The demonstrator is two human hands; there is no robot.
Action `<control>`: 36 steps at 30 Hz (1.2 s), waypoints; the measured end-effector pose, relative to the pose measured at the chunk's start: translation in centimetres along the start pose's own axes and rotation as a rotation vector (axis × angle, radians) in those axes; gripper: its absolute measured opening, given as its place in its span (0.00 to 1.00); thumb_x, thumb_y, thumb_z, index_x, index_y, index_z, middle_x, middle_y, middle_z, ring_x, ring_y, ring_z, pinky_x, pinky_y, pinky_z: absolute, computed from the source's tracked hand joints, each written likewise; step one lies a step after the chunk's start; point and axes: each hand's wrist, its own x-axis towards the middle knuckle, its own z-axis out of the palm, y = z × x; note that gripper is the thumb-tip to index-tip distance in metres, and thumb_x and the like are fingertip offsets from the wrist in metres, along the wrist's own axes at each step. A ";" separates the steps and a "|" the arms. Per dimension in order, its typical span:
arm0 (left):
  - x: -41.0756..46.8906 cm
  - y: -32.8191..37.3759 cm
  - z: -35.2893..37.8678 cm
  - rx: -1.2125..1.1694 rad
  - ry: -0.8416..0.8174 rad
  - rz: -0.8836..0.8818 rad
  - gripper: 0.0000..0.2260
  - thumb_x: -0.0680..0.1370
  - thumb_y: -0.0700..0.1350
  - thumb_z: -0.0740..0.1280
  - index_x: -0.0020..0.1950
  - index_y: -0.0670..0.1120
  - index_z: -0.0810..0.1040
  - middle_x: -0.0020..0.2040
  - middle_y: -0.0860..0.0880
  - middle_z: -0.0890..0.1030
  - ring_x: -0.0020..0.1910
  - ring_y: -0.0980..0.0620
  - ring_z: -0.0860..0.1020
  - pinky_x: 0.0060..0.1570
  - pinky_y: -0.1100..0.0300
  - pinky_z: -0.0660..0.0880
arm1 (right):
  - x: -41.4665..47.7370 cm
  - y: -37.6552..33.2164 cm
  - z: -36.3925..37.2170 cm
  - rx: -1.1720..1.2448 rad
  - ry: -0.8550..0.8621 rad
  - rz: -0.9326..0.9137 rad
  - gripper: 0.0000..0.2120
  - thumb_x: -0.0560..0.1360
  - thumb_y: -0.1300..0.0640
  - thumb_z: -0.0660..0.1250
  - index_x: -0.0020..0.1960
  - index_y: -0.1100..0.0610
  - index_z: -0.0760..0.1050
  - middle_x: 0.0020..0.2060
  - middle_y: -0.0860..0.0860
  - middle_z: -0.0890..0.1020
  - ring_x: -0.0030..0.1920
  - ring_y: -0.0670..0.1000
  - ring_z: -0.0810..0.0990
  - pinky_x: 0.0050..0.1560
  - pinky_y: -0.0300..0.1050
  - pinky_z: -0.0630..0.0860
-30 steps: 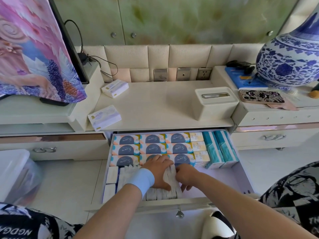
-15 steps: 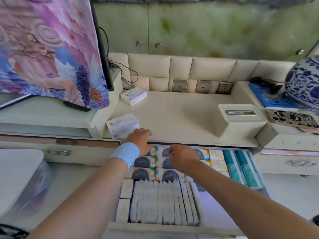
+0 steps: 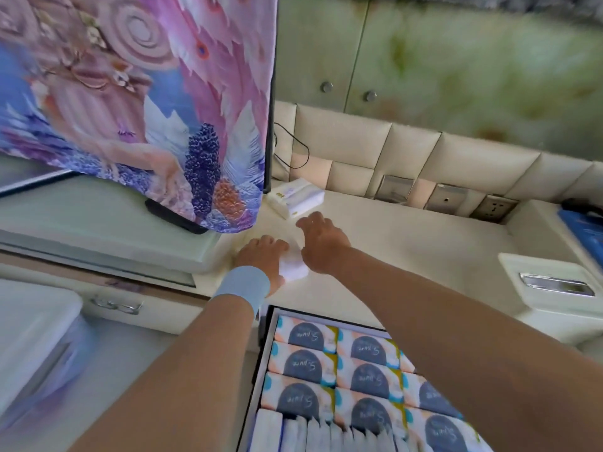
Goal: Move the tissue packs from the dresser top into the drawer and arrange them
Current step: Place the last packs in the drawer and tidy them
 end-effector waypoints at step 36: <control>-3.6 9.6 1.7 -0.129 -0.126 0.020 0.34 0.69 0.58 0.72 0.70 0.55 0.62 0.64 0.47 0.69 0.64 0.44 0.69 0.60 0.51 0.68 | -13.4 13.6 0.7 -0.390 -0.092 0.033 0.39 0.71 0.46 0.66 0.77 0.43 0.53 0.65 0.55 0.66 0.64 0.58 0.67 0.63 0.53 0.65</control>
